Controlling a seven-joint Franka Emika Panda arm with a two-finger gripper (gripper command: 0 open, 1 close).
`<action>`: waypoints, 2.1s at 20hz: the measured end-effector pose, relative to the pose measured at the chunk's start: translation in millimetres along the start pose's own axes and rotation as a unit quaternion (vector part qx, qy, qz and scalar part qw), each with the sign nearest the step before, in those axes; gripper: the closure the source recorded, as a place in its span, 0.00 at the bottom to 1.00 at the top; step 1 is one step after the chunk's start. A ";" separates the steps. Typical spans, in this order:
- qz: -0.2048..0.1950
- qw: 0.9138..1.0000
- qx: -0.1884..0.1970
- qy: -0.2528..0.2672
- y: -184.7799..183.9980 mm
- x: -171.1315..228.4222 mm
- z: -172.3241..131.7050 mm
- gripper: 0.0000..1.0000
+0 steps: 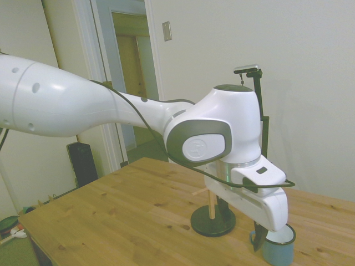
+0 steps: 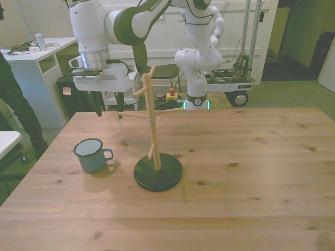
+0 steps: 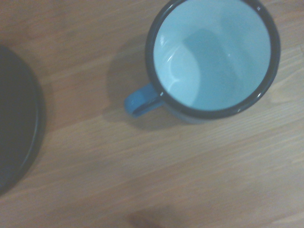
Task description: Hang the mug
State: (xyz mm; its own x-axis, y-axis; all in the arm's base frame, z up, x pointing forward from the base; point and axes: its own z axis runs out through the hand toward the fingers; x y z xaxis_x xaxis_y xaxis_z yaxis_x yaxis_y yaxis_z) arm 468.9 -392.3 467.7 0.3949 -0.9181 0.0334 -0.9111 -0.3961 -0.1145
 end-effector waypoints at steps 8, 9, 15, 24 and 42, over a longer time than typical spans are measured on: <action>0.018 1.000 -0.004 0.004 -15.6 50.5 -2.5 0.00; 0.019 1.000 -0.007 0.005 -16.4 56.3 -1.8 0.00; 0.018 1.000 -0.023 0.008 -25.6 86.7 0.9 0.00; -0.019 0.998 -0.054 0.010 -59.1 103.1 12.8 0.00; -0.057 0.996 -0.073 0.016 -61.1 125.8 56.9 0.00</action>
State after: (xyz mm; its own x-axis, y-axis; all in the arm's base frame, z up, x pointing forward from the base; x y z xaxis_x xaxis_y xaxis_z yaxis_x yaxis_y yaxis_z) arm 581.0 -482.8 422.5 0.4947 -0.8663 0.0697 -0.8691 -0.4933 0.0373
